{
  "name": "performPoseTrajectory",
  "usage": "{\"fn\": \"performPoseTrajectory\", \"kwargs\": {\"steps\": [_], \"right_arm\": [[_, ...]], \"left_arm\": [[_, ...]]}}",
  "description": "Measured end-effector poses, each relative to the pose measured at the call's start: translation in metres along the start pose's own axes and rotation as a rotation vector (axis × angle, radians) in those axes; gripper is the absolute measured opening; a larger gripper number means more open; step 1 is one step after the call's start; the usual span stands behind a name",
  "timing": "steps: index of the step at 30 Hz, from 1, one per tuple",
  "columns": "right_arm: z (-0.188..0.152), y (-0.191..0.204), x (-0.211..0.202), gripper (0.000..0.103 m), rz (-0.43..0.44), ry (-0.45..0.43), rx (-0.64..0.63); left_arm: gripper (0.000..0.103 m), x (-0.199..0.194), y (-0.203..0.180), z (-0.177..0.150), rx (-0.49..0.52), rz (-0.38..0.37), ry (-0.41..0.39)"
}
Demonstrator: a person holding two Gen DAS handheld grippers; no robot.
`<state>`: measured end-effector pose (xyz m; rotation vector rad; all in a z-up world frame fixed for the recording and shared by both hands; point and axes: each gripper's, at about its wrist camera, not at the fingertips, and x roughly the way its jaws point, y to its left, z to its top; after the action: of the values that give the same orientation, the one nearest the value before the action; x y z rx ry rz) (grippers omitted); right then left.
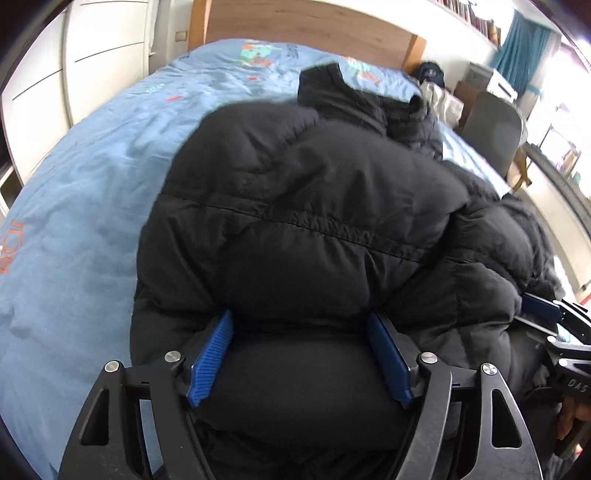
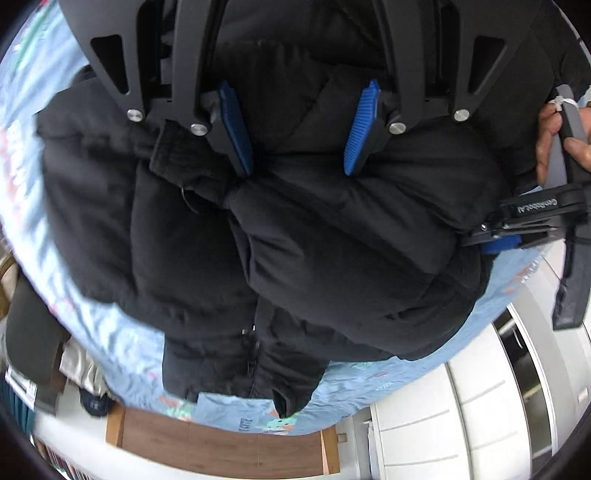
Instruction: Fold large clothes
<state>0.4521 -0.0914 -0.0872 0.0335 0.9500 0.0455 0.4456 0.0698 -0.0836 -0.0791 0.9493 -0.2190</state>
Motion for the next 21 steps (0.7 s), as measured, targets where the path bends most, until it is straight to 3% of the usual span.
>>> {"fn": "performPoseTrajectory", "kwargs": {"steps": [4, 8, 12, 17, 21], "right_arm": [[0.002, 0.002, 0.000, 0.050, -0.021, 0.033, 0.003], [0.009, 0.003, -0.029, 0.050, -0.022, -0.017, 0.022], [0.001, -0.008, -0.015, 0.050, -0.059, 0.096, 0.014], [-0.006, -0.007, -0.058, 0.050, -0.093, 0.094, 0.060], [-0.019, -0.003, -0.115, 0.050, -0.119, 0.047, 0.058]], "left_arm": [[0.077, -0.003, -0.005, 0.007, 0.005, 0.049, 0.056], [0.076, -0.030, -0.015, 0.004, 0.017, 0.061, 0.011], [0.076, -0.031, -0.035, -0.008, 0.095, 0.097, 0.094], [0.076, -0.085, -0.039, -0.013, 0.082, 0.072, 0.060], [0.076, -0.146, -0.041, -0.024, 0.096, 0.064, 0.001]]}}
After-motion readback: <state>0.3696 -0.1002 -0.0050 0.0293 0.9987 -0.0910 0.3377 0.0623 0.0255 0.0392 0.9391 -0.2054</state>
